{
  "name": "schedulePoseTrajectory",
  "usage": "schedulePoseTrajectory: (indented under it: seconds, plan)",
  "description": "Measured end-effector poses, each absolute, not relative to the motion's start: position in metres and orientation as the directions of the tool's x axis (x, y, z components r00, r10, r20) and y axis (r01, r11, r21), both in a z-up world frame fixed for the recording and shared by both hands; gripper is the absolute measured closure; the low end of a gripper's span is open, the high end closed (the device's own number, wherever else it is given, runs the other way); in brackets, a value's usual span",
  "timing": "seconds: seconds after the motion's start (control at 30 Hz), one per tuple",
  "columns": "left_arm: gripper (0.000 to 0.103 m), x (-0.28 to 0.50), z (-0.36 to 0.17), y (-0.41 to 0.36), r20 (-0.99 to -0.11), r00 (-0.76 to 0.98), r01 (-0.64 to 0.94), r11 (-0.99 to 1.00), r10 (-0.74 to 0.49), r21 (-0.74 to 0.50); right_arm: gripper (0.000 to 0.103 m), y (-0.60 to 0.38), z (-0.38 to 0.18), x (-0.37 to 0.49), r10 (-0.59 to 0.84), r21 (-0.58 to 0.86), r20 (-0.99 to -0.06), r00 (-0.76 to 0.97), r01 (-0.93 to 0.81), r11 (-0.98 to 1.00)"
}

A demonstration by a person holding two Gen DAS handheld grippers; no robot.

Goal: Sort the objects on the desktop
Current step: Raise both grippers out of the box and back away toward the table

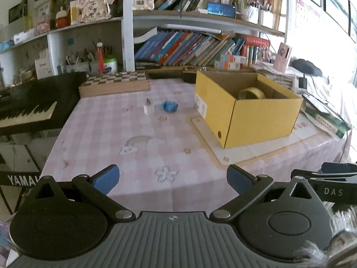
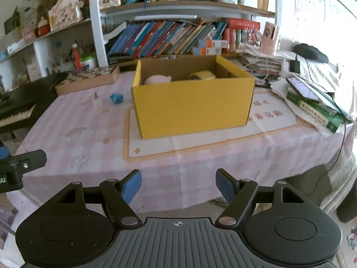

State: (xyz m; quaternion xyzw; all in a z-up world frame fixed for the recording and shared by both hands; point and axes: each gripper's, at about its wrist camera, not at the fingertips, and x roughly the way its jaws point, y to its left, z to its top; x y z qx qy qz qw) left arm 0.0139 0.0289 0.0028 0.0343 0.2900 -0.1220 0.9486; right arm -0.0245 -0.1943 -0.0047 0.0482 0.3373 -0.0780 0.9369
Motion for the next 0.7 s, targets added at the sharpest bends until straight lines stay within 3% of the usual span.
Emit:
schedulePoseTrajectory:
  seconds: [0.7]
  plan:
    - [0.0, -0.006, -0.011, 0.063, -0.608, 0.763, 0.277, 0.961, -0.219, 0.001, 0.026, -0.152, -0.019, -0.046, -0.066, 0.054, -0.691, 0.72, 0.142, 0.988]
